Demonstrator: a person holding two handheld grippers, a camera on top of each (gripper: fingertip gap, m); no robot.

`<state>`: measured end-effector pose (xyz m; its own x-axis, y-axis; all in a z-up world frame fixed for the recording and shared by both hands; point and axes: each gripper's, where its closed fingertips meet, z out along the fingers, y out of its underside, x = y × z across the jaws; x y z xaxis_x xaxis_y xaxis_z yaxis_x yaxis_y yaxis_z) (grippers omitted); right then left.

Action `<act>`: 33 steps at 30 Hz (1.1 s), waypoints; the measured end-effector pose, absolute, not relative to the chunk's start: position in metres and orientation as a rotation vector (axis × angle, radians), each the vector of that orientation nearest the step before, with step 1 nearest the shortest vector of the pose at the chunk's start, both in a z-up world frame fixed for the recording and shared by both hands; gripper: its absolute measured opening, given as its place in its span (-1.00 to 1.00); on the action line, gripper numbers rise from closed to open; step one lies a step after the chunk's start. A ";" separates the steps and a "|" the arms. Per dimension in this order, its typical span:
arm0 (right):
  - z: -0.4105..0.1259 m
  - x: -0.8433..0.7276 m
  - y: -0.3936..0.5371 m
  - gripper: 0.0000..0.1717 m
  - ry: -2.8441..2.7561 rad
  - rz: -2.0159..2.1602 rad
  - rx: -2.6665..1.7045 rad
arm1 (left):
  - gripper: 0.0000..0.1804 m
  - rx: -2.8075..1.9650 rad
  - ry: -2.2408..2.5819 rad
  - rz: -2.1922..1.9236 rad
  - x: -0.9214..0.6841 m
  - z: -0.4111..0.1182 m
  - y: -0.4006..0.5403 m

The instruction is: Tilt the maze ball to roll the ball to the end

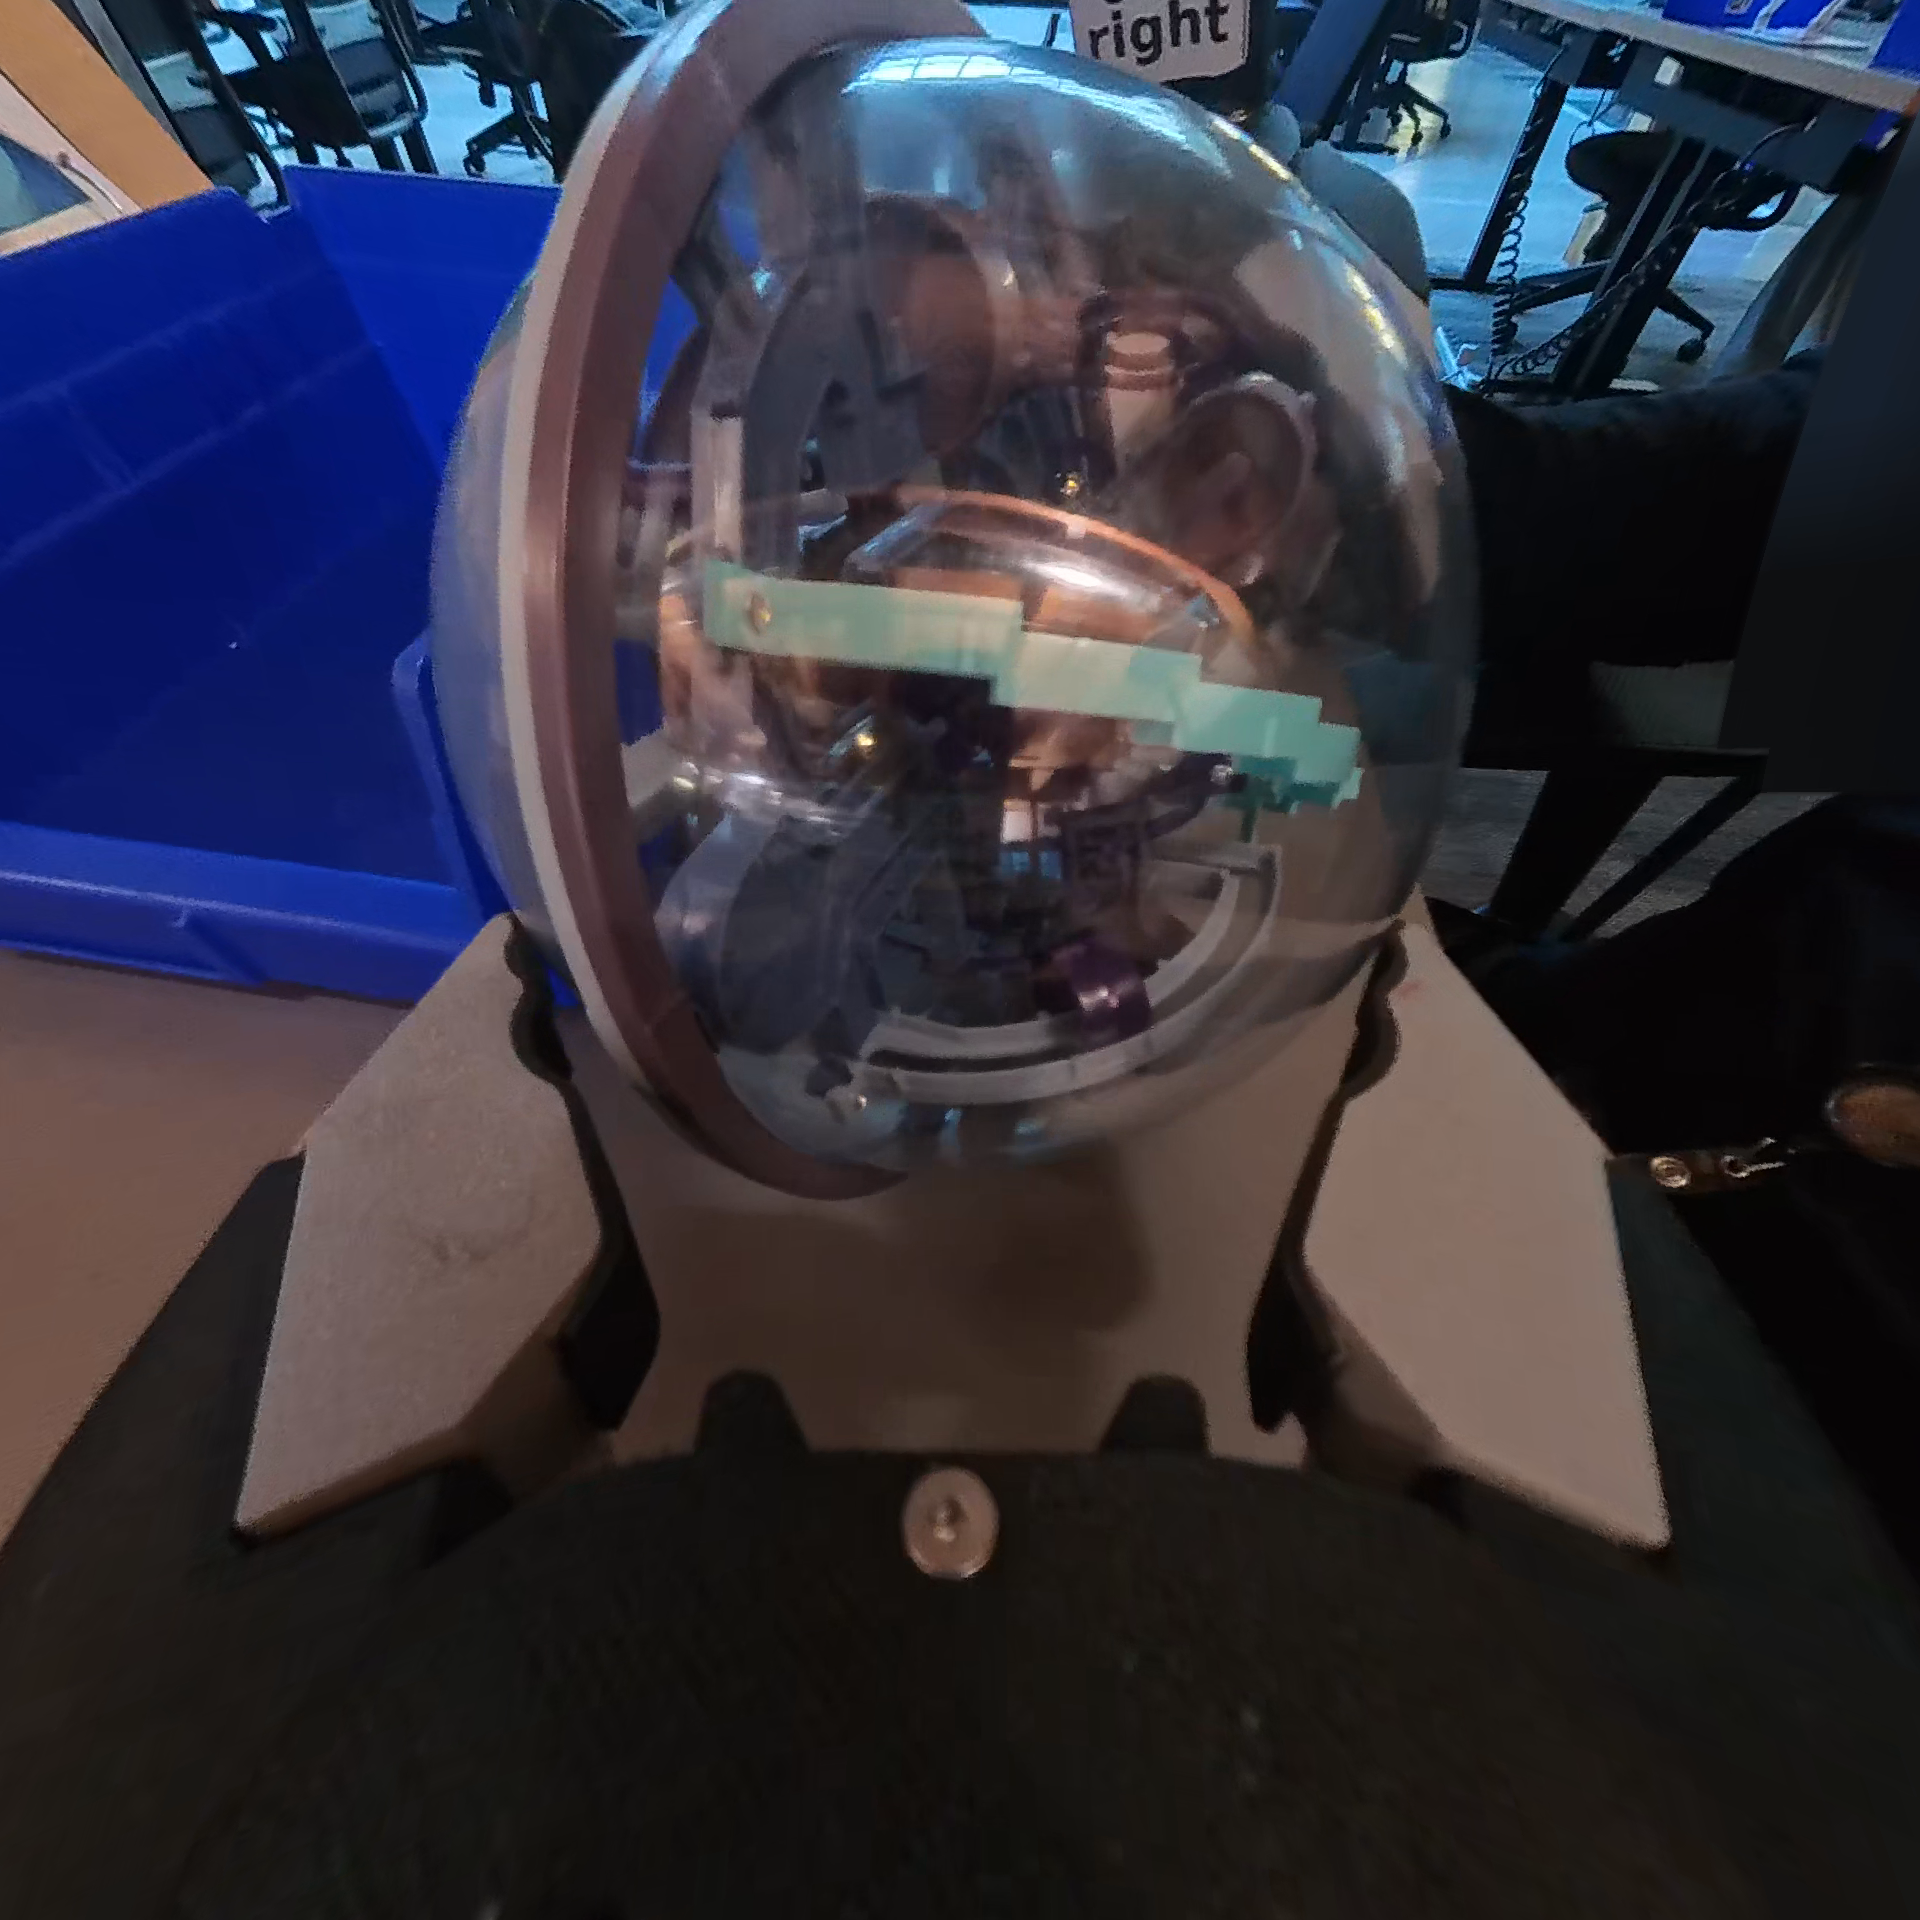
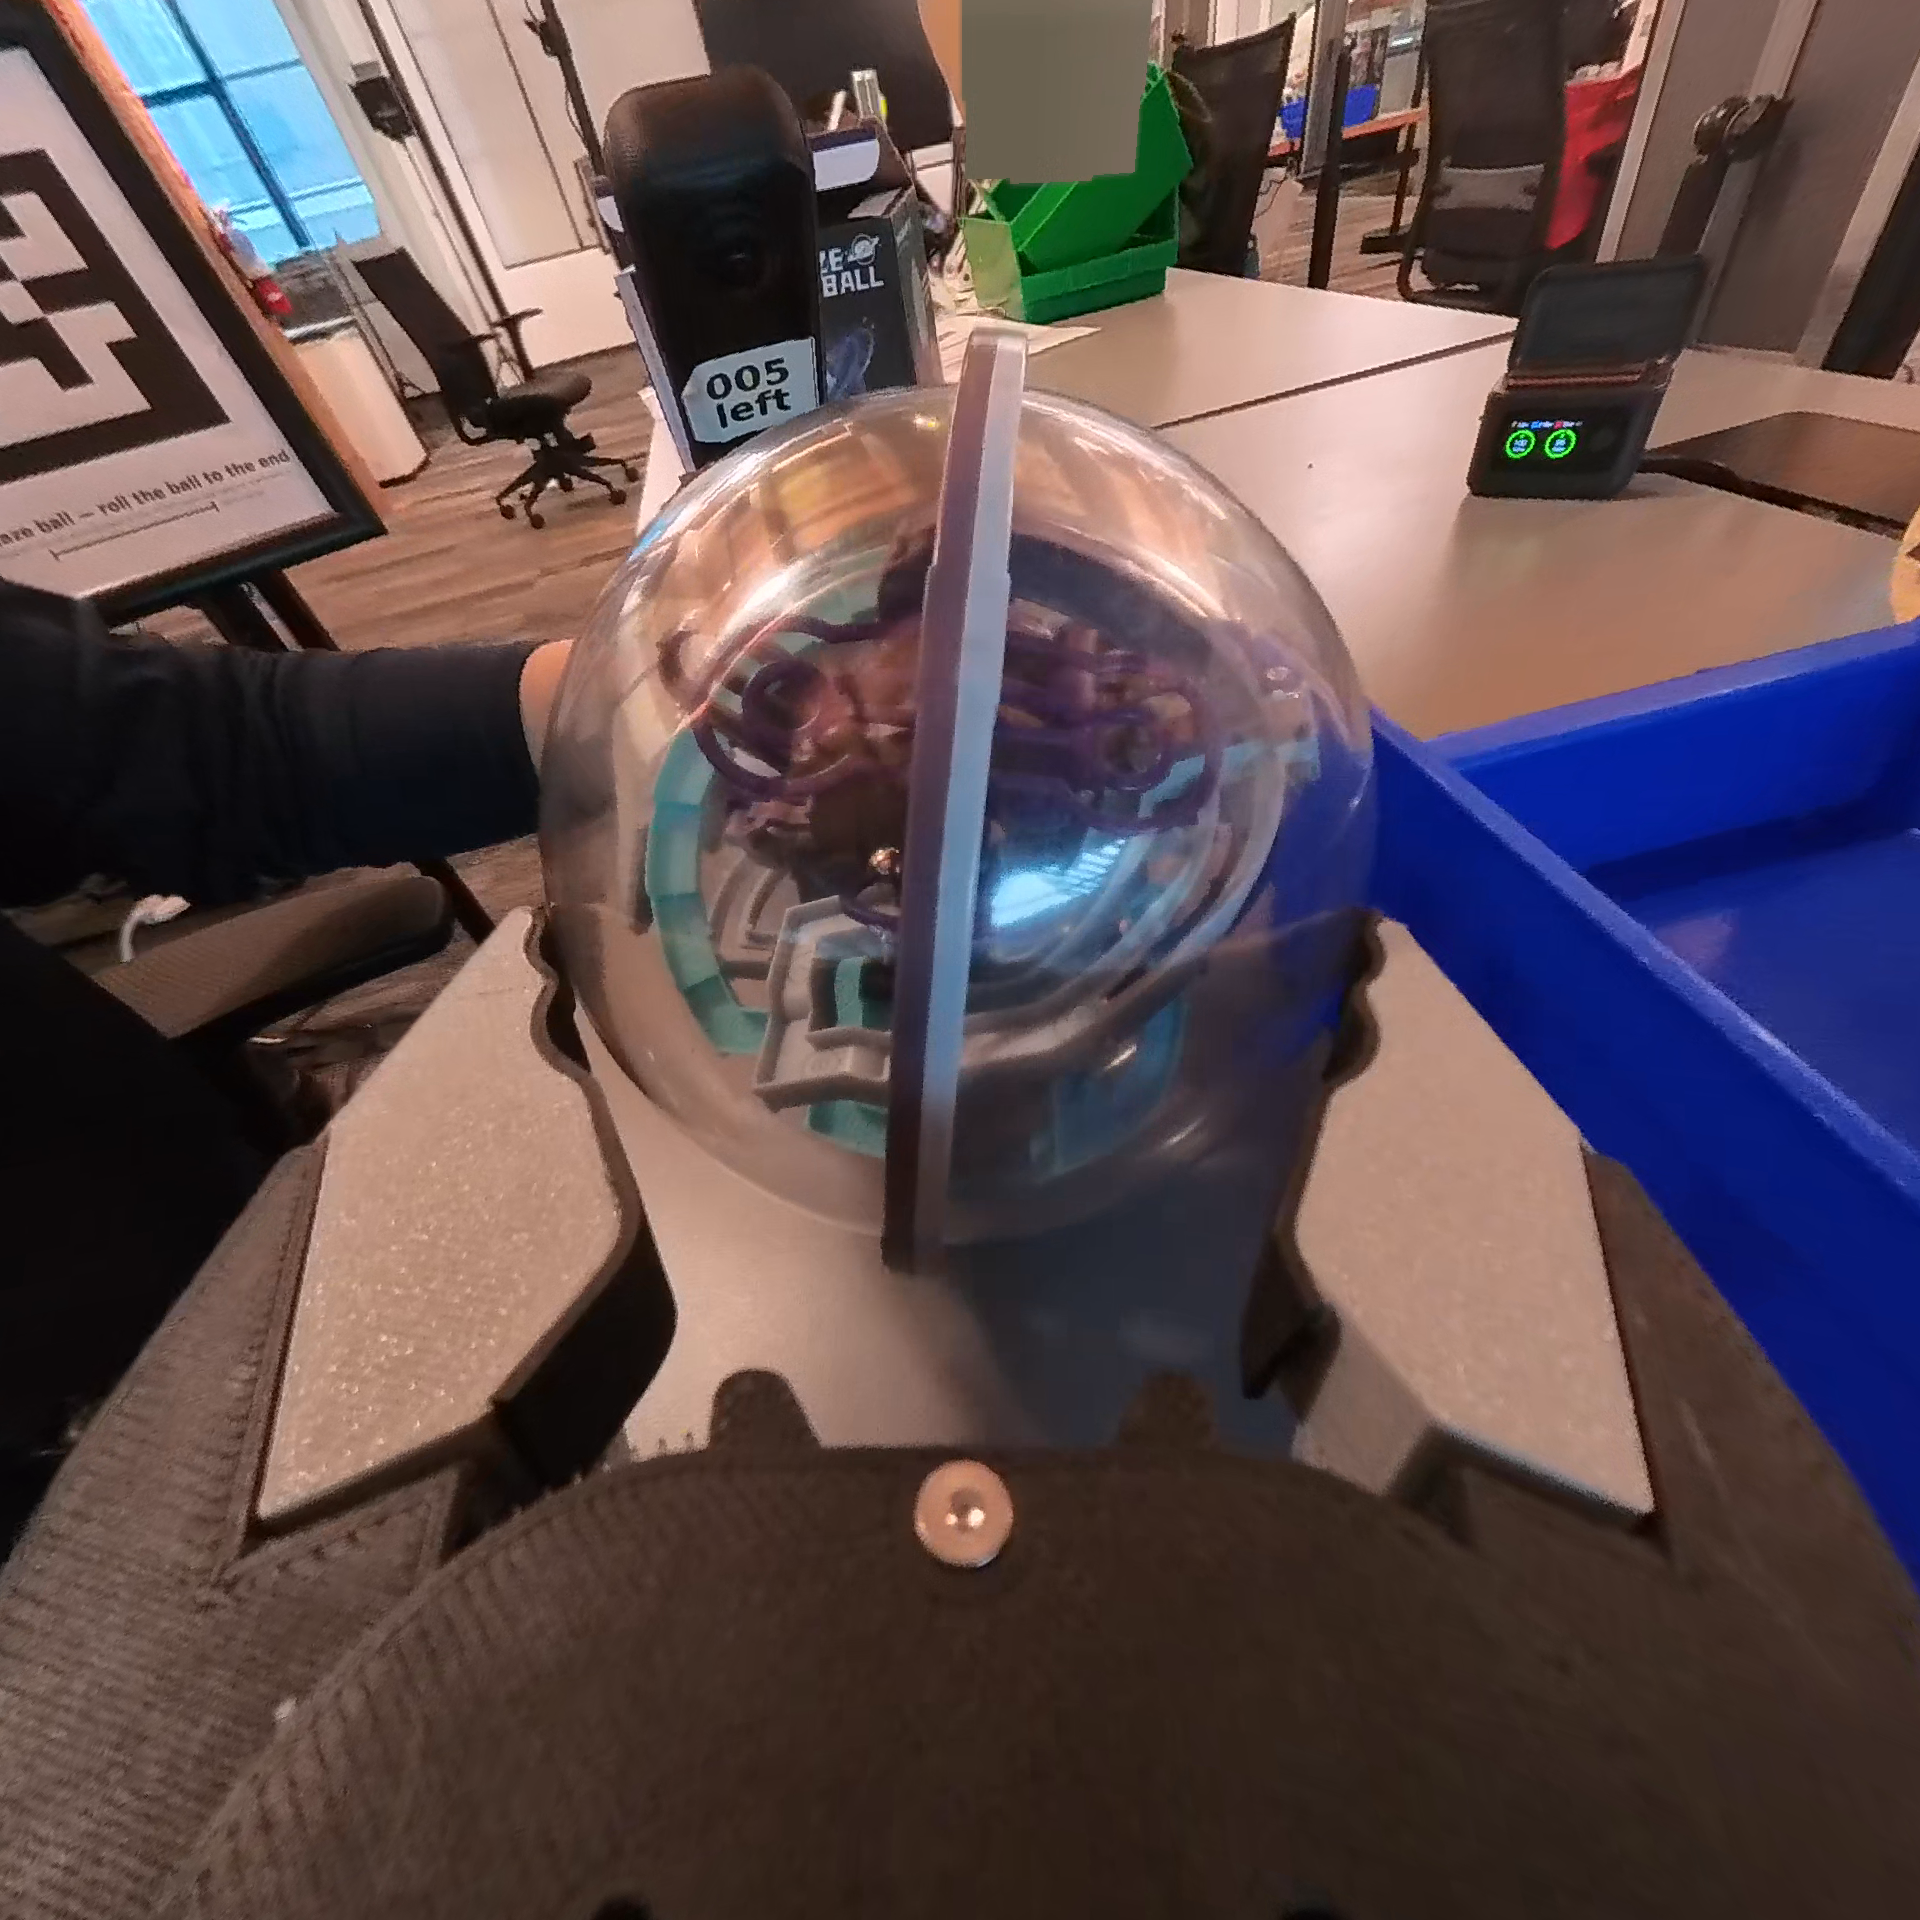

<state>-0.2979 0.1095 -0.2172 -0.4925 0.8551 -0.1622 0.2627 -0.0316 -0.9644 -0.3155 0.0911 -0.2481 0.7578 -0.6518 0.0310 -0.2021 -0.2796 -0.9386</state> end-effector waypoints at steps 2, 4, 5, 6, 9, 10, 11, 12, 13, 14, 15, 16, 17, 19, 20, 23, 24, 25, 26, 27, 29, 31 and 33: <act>-0.217 -0.298 0.109 0.65 -1.750 1.571 -1.191 | 0.64 -1.848 0.645 -0.523 -0.315 -0.248 0.091; -0.218 -0.298 0.109 0.65 -1.744 1.588 -1.206 | 0.64 -1.856 0.631 -0.539 -0.314 -0.248 0.090; -0.218 -0.298 0.109 0.64 -1.741 1.597 -1.215 | 0.64 -1.860 0.624 -0.549 -0.314 -0.249 0.090; -0.217 -0.298 0.109 0.65 -1.736 1.606 -1.224 | 0.64 -1.866 0.617 -0.559 -0.313 -0.249 0.089; -0.216 -0.297 0.109 0.65 -1.719 1.629 -1.246 | 0.64 -1.879 0.599 -0.585 -0.312 -0.250 0.088; -0.216 -0.297 0.109 0.65 -1.714 1.634 -1.252 | 0.64 -1.885 0.594 -0.593 -0.311 -0.250 0.088; -0.216 -0.297 0.108 0.65 -1.709 1.640 -1.259 | 0.64 -1.890 0.589 -0.601 -0.311 -0.250 0.087; -0.215 -0.297 0.107 0.65 -1.704 1.647 -1.265 | 0.64 -1.893 0.583 -0.608 -0.310 -0.250 0.086; -0.216 -0.297 0.107 0.65 -1.700 1.656 -1.274 | 0.64 -1.894 0.577 -0.617 -0.310 -0.250 0.085; -0.216 -0.297 0.106 0.65 -1.694 1.669 -1.286 | 0.64 -1.893 0.568 -0.629 -0.310 -0.249 0.084; -0.217 -0.297 0.105 0.65 -1.687 1.685 -1.299 | 0.64 -1.893 0.557 -0.641 -0.310 -0.248 0.083; -0.217 -0.297 0.104 0.65 -1.680 1.701 -1.314 | 0.64 -1.894 0.546 -0.653 -0.310 -0.248 0.082; -0.217 -0.297 0.103 0.65 -1.673 1.719 -1.328 | 0.63 -1.896 0.534 -0.666 -0.310 -0.246 0.080; -0.217 -0.296 0.101 0.65 -1.655 1.754 -1.354 | 0.63 -1.897 0.509 -0.690 -0.309 -0.243 0.079; -0.216 -0.296 0.101 0.65 -1.643 1.772 -1.365 | 0.64 -1.895 0.494 -0.703 -0.309 -0.241 0.078; -0.214 -0.296 0.099 0.65 -1.613 1.812 -1.397 | 0.64 -1.900 0.459 -0.736 -0.308 -0.238 0.075; -0.213 -0.295 0.098 0.65 -1.606 1.822 -1.406 | 0.64 -1.901 0.451 -0.744 -0.307 -0.238 0.075; -0.213 -0.295 0.098 0.65 -1.598 1.832 -1.416 | 0.64 -1.902 0.441 -0.754 -0.307 -0.237 0.074; -0.213 -0.295 0.097 0.65 -1.588 1.844 -1.427 | 0.64 -1.900 0.429 -0.764 -0.306 -0.236 0.073; -0.213 -0.295 0.096 0.65 -1.579 1.858 -1.437 | 0.64 -1.899 0.417 -0.774 -0.306 -0.235 0.073; -0.212 -0.294 0.096 0.65 -1.561 1.887 -1.460 | 0.64 -1.897 0.390 -0.794 -0.305 -0.233 0.072; -0.212 -0.294 0.095 0.64 -1.557 1.895 -1.458 | 0.64 -1.892 0.386 -0.791 -0.305 -0.232 0.071; -0.212 -0.293 0.094 0.65 -1.559 1.893 -1.459 | 0.64 -1.898 0.387 -0.791 -0.305 -0.232 0.070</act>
<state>-0.2933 0.0943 -0.2119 -0.4471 0.7355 -0.5090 0.3588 -0.3739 -0.8553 -0.3046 0.0704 -0.2324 0.7347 -0.5791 0.3535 0.0762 -0.4473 -0.8911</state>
